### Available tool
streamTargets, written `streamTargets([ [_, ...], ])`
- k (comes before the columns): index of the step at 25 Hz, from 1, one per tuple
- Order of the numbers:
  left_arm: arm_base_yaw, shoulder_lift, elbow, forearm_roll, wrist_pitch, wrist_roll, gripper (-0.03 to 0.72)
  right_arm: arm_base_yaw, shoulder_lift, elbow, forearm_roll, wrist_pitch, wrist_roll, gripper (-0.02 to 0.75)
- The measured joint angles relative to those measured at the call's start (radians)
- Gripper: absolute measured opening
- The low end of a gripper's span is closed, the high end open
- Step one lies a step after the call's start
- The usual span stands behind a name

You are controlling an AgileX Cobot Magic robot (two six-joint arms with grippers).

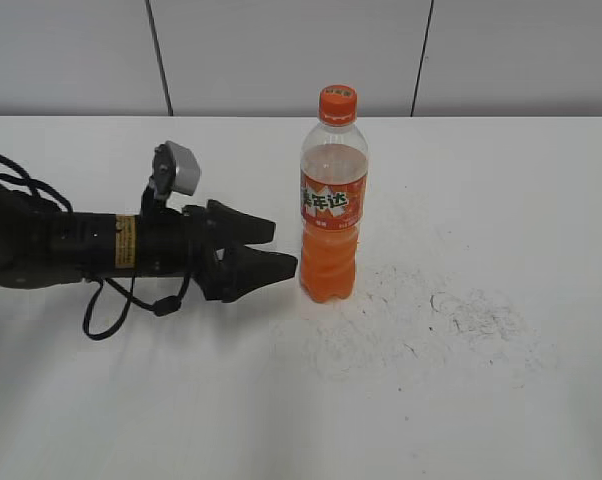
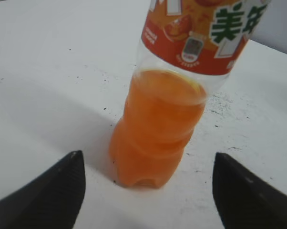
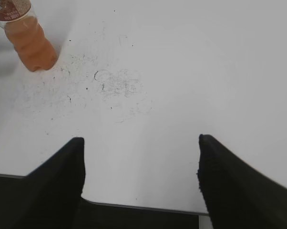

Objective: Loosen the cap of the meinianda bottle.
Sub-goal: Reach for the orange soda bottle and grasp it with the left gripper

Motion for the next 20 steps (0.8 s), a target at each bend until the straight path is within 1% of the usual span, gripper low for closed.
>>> streamTargets([
  [6, -0.051, 0.086, -0.131, 0.050, 0.002, -0.015, 0.654, 0.000, 0.000, 0.000, 0.001, 0.000, 0.000, 0.544],
  [11, -0.063, 0.121, -0.178, 0.066, 0.006, -0.020, 0.654, 0.000, 0.000, 0.000, 0.001, 0.000, 0.000, 0.544],
  [20, -0.065, 0.146, -0.230, 0.091, -0.010, -0.020, 0.654, 0.000, 0.000, 0.000, 0.004, 0.000, 0.000, 0.544],
])
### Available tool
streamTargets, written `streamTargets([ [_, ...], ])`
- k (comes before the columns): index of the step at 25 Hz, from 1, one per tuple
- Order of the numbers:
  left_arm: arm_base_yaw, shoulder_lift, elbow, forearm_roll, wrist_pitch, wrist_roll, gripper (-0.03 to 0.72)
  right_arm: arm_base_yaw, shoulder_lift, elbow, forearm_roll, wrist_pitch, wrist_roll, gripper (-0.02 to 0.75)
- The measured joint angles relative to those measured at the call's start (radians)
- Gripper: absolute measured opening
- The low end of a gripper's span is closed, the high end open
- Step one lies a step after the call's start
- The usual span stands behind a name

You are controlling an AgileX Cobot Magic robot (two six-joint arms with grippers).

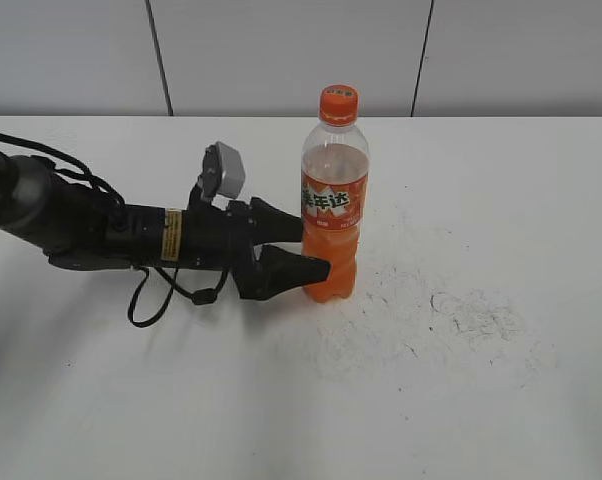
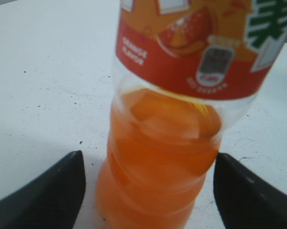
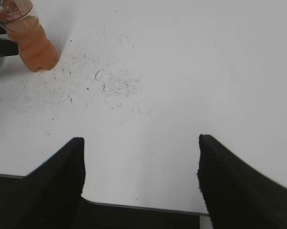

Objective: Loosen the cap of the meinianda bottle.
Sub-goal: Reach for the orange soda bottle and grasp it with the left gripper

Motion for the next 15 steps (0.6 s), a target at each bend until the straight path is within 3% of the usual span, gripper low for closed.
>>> streamTargets([
  [15, -0.054, 0.013, -0.069, 0.028, 0.005, 0.000, 0.655, 0.000, 0.000, 0.000, 0.001, -0.002, 0.000, 0.544],
])
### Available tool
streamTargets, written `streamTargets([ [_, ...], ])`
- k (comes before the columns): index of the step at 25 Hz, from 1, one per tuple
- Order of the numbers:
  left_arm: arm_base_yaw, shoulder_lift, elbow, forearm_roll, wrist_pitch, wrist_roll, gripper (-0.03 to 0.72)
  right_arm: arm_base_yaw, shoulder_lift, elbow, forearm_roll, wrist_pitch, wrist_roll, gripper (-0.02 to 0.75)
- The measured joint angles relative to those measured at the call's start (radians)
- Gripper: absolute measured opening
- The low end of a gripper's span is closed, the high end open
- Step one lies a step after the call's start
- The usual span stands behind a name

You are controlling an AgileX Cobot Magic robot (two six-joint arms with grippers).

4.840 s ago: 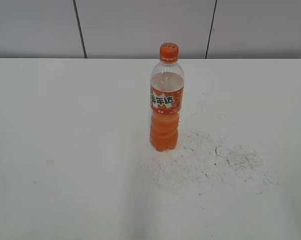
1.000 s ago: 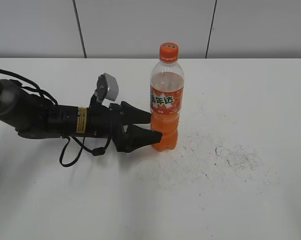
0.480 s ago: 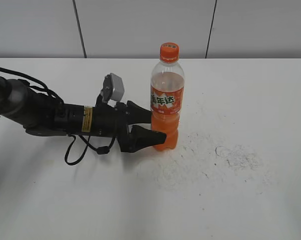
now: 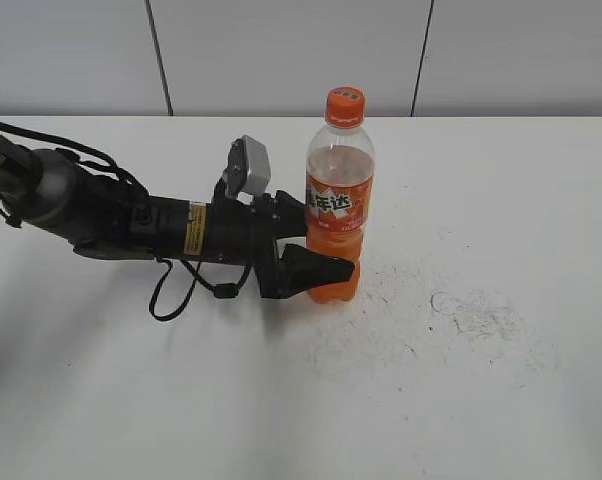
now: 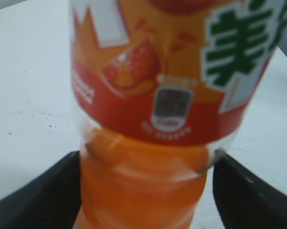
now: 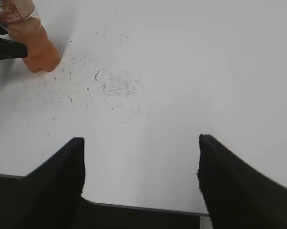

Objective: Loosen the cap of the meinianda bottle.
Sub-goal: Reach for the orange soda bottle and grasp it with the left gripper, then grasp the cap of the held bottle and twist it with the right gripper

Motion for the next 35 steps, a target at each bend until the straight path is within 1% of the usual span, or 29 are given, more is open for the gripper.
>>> streamTargets([
  [7, -0.029, 0.061, -0.055, -0.008, -0.002, 0.000, 0.655, 0.000, 0.000, 0.000, 0.000, -0.002, 0.000, 0.544],
  [11, -0.035, 0.067, -0.056, -0.020, -0.002, 0.000, 0.644, 0.000, 0.000, 0.000, 0.000, -0.002, 0.000, 0.544],
  [17, -0.035, 0.067, -0.056, -0.038, -0.002, 0.000, 0.569, 0.000, 0.000, 0.000, 0.001, -0.003, 0.000, 0.544],
  [21, -0.035, 0.067, -0.056, -0.046, -0.003, 0.000, 0.547, 0.000, 0.000, 0.000, 0.001, -0.003, 0.000, 0.544],
  [30, -0.036, 0.067, -0.056, -0.048, -0.004, 0.003, 0.540, 0.000, 0.000, 0.000, 0.001, -0.003, 0.000, 0.544],
  [35, -0.039, 0.067, -0.056, -0.045, -0.005, 0.052, 0.538, 0.000, 0.000, 0.000, 0.002, -0.003, 0.000, 0.544],
])
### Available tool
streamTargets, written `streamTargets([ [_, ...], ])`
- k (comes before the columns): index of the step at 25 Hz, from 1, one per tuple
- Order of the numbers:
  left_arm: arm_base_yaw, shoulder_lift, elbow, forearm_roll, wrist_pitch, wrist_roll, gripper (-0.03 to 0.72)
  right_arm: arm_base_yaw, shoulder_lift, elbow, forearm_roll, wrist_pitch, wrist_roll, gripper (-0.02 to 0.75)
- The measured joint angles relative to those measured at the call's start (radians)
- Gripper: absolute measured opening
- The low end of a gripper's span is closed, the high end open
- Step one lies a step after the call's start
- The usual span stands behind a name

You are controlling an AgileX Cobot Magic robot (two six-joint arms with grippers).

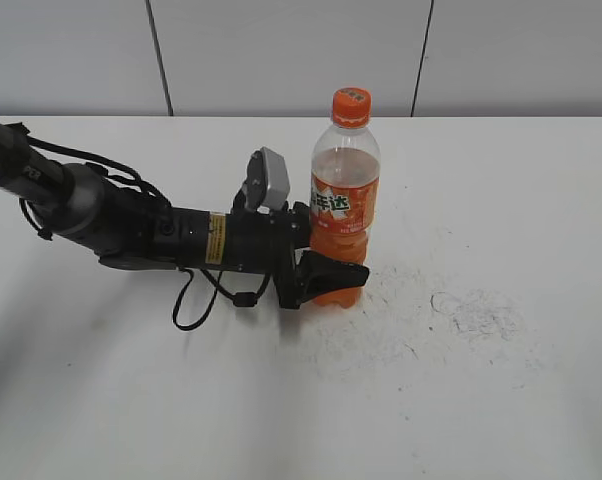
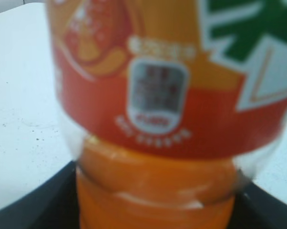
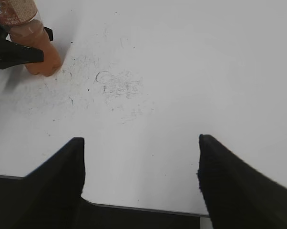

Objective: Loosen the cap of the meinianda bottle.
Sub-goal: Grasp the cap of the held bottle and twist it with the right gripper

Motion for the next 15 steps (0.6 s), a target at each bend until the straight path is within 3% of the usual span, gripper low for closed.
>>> streamTargets([
  [15, -0.001, 0.000, 0.000, 0.003, 0.000, 0.041, 0.524, 0.000, 0.037, 0.000, 0.011, -0.015, 0.000, 0.544],
])
